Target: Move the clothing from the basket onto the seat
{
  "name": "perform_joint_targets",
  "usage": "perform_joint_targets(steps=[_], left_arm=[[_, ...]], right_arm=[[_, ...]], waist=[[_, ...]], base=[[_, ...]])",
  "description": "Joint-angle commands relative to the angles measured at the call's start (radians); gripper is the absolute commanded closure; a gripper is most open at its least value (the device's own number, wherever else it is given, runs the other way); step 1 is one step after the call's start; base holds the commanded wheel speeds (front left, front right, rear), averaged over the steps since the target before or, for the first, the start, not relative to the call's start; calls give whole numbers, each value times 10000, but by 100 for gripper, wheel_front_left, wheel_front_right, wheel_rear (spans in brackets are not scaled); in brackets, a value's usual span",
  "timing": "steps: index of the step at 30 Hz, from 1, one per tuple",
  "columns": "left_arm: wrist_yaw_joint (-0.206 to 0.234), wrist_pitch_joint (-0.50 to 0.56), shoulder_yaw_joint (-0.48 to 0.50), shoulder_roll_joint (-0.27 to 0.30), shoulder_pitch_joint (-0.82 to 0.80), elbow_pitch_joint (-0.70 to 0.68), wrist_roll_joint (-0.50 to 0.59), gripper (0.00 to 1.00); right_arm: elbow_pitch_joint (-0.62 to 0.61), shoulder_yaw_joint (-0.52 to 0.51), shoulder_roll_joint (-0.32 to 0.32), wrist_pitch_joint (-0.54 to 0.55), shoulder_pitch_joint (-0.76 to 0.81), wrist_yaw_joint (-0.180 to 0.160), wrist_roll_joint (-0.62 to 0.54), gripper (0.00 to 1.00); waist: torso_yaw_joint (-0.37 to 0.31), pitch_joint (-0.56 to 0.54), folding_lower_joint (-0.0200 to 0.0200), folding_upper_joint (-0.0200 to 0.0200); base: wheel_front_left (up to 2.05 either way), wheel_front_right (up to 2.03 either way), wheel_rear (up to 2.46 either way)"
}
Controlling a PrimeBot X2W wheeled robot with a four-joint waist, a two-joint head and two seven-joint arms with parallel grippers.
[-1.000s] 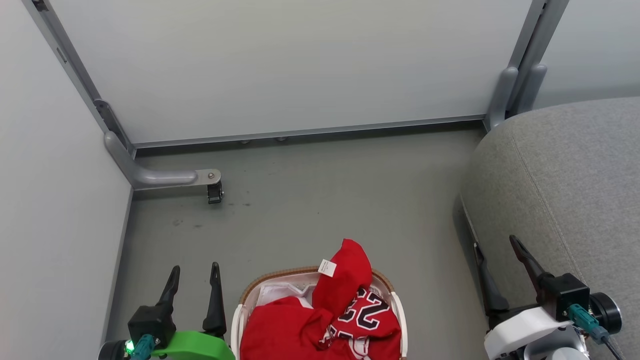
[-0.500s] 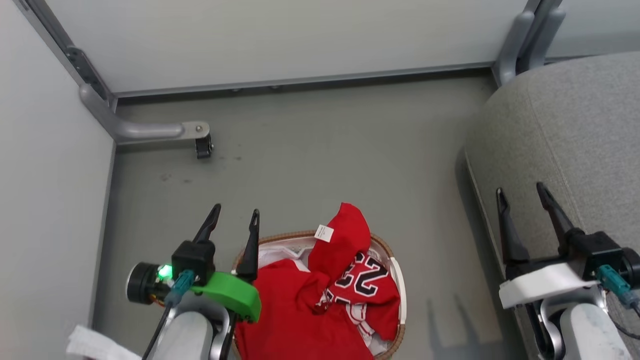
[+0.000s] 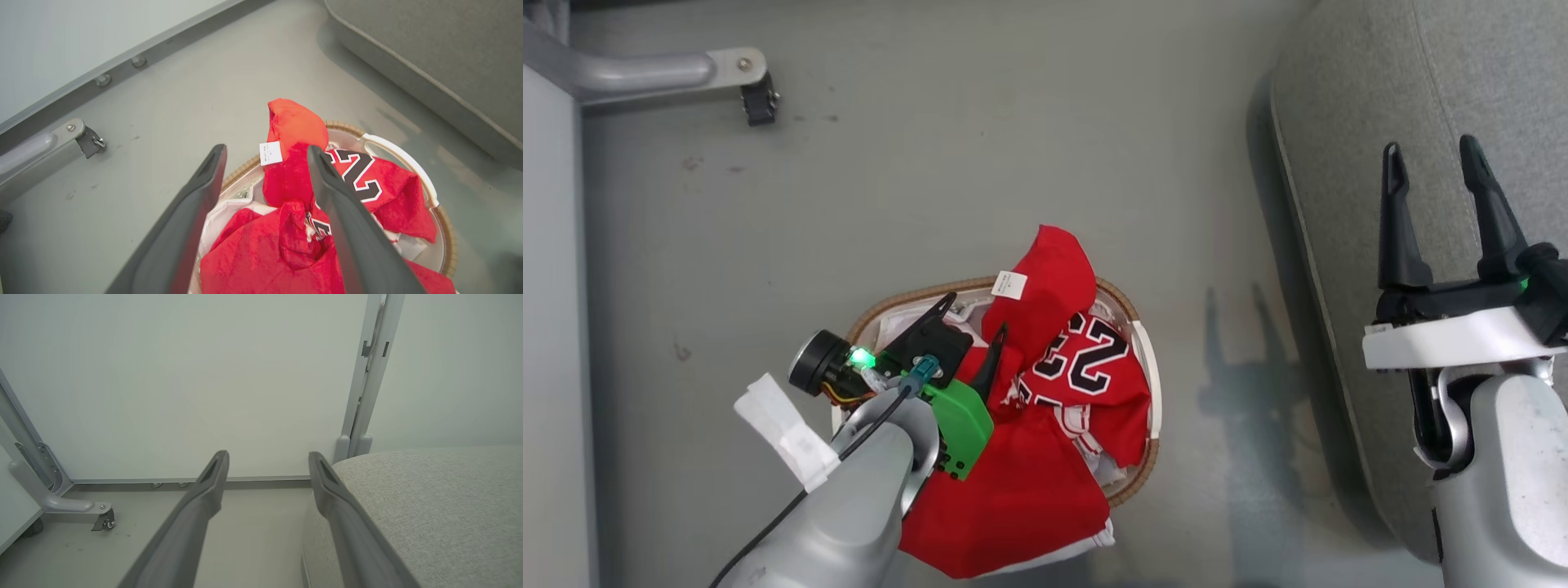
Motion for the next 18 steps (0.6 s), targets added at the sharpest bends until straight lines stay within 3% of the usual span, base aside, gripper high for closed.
perform_joint_targets(steps=[1,9,18], left_arm=[[-64,92,-243,75,-433,279,102,0],[-118,354,-1496,82,-1328,1654,165,0],[-139,649,-2052,84,-1825,2640,-129,0]], right_arm=[[-114,6,-25,-21,-287,-10,124,0],[-361,265,-18,-21,-860,-10,831,0],[-351,537,-18,-21,-1081,-10,1478,0]], waist=[[-1101,1665,-2,0],[-2028,2922,-2,0],[-2725,3599,-2,0]], base=[[0,0,0],[0,0,0],[0,0,0]])
